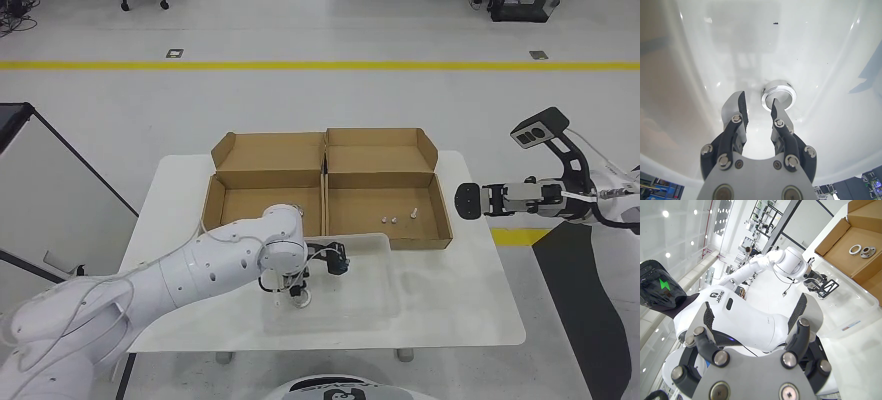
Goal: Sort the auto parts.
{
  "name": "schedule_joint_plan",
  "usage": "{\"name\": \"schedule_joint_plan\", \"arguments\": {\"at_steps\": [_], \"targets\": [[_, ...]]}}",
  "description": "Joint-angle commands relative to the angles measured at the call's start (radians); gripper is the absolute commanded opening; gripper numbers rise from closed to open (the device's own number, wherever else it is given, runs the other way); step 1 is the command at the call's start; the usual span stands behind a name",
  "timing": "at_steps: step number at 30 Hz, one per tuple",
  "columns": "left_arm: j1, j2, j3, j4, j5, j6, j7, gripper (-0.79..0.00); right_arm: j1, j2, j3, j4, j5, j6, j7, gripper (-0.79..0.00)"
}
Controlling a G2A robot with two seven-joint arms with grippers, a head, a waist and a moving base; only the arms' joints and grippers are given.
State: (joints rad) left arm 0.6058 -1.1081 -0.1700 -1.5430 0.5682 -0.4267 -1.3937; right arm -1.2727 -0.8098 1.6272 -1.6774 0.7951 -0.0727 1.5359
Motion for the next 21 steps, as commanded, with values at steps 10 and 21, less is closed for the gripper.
{"name": "schedule_joint_plan", "arguments": {"at_steps": [10,21], "targets": [[0.005,-0.012,0.000,0.012,0.004,0.000,0.000,-0.523,0.000,0.000,0.000,0.000,0.000,0.000,0.000,0.000],[0.017,-0.021,0.000,0.025,0.005,0.001,-0.001,-0.529,0.000,0.000,0.000,0.000,0.000,0.000,0.000,0.000]]}}
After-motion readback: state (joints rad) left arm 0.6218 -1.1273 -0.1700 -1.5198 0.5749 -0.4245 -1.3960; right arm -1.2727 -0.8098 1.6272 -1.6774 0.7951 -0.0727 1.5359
